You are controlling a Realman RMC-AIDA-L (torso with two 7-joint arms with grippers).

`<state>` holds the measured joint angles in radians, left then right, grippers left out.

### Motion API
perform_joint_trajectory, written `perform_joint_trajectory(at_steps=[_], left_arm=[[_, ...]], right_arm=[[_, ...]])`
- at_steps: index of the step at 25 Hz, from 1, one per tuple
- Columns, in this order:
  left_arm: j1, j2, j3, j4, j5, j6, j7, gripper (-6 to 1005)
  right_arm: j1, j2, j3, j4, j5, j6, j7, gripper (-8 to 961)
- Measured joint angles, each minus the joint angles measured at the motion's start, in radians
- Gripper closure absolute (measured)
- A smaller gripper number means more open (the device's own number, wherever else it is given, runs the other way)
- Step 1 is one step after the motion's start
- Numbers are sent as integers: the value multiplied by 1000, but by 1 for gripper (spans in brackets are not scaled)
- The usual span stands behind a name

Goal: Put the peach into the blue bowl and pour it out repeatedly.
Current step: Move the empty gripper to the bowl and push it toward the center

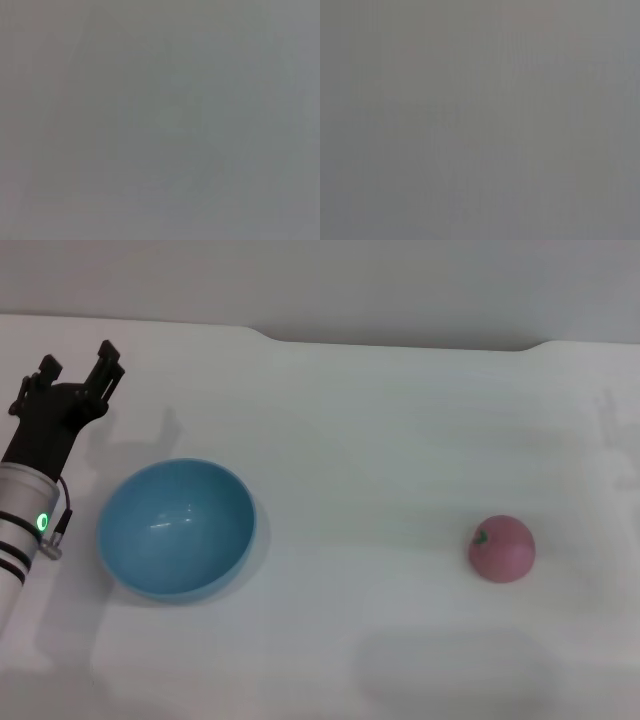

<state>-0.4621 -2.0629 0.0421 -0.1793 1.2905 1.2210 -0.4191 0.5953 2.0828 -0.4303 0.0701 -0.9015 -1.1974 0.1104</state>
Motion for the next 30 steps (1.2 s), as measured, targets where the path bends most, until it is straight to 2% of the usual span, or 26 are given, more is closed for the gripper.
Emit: perform_joint_trajectory(at_steps=[14,19,24,25,27,28,30], left_arm=[[-43,0,-1,33,28,-19,-1,170],[-116,8,1,84,40,-97,-75,170],[-239,9,38,244,179,-318,-303,170],[-239,9,38,244,179,-318,-303,170],[-287,10,147,344,242,-419,-519,170],[-297,10,263,417,265,-464,-687,170],[-296,10,414,502,283,-504,-857,170]], right_arm=[[-7,0,39,10,1,-2,0,460],[-5,0,39,10,2,5,0,462],[-2,0,39,10,3,12,0,465],[-1,0,39,11,3,12,0,465],[-1,0,39,14,3,13,0,466],[0,0,39,21,3,13,0,466],[0,0,39,24,3,13,0,467]])
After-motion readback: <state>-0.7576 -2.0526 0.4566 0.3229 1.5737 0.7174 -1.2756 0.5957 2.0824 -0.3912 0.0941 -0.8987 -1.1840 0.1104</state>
